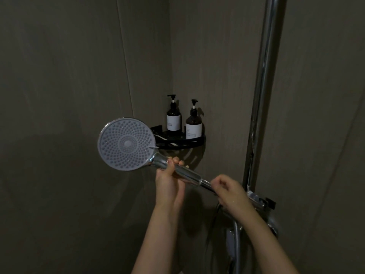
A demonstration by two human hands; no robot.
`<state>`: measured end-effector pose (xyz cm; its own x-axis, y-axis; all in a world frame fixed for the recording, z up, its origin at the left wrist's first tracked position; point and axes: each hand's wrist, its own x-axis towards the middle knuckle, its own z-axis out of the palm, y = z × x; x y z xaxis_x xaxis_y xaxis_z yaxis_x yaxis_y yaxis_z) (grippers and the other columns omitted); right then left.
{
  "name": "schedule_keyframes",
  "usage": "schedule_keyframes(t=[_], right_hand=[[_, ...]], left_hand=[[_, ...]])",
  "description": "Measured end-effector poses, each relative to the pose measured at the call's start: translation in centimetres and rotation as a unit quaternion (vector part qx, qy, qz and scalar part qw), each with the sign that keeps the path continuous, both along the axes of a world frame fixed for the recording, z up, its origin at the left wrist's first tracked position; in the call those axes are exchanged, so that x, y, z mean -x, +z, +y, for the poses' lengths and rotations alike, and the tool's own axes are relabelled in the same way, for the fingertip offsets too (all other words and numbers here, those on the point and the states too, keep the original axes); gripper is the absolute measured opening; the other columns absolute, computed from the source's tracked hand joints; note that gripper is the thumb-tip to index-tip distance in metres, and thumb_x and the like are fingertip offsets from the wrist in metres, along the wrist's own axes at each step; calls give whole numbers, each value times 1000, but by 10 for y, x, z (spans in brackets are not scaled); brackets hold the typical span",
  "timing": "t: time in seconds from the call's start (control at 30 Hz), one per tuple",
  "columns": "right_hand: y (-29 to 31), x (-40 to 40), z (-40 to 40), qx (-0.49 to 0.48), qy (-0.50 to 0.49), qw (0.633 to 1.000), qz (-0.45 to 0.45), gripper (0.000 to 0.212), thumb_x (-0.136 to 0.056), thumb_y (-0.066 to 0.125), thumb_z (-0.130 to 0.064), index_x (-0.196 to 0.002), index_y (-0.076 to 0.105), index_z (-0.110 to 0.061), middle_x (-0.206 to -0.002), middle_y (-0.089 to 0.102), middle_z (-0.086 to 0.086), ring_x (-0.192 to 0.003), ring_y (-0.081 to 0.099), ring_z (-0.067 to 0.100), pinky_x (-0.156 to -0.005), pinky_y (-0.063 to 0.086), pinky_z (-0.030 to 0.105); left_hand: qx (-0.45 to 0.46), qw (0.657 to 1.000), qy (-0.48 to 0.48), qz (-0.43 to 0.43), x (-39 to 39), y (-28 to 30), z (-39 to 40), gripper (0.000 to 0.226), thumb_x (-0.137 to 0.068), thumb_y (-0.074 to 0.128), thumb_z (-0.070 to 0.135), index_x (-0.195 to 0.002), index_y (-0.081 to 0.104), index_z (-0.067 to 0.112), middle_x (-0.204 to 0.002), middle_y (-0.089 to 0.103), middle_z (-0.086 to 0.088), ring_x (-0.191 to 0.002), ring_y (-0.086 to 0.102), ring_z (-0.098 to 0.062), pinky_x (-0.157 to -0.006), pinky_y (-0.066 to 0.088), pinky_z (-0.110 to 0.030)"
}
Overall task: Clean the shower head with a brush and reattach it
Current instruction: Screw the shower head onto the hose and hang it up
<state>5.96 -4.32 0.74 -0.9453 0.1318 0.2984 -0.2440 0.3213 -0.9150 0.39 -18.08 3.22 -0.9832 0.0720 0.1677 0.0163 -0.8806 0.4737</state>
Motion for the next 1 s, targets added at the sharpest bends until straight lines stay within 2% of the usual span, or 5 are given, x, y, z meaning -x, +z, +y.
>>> schedule_keyframes(t=[0.23, 0.63, 0.73, 0.87, 1.0], right_hand=[[-3, -4, 2, -16, 32, 999, -20, 10, -88, 59, -22, -95, 54, -28, -85, 54, -11, -74, 55, 5, -59, 38, 13], [-2, 1, -2, 56, -28, 998, -6, 26, -97, 40, -28, -76, 55, -22, -54, 54, -8, -37, 45, -3, -38, 32, 11], [-2, -3, -3, 2, 15, 1000, -5, 15, -91, 55, -17, -90, 54, -32, -82, 56, -11, -62, 56, -8, -56, 40, 10], [-1, -5, -2, 32, -24, 999, 1, 18, -95, 46, -24, -84, 60, -25, -63, 55, -6, -44, 51, -6, -44, 35, 7], [-2, -7, -3, -36, -1, 999, 7, 20, -88, 59, -14, -90, 56, -34, -81, 61, -12, -74, 59, -6, -63, 41, 10]], left_hand=[[-6, 1000, 20, -4, 2, 0, 0, 19, -95, 37, 4, -83, 47, 14, -73, 50, 0, -68, 51, -13, -76, 42, -30], [2, 1000, -5, 0, -4, 0, 5, 17, -93, 39, 6, -82, 48, 15, -70, 54, 2, -62, 54, -9, -70, 46, -27], [3, 1000, 4, 1, -1, 0, 4, 19, -95, 38, 6, -82, 48, 15, -66, 56, 3, -65, 51, -11, -73, 44, -29], [-1, 1000, -3, -9, -1, -1, 4, 17, -94, 40, 6, -83, 49, 14, -68, 55, 2, -62, 54, -10, -73, 45, -28], [-5, 1000, 6, 1, 2, -1, 4, 16, -94, 39, 5, -83, 46, 14, -71, 51, 1, -66, 50, -12, -76, 42, -29]])
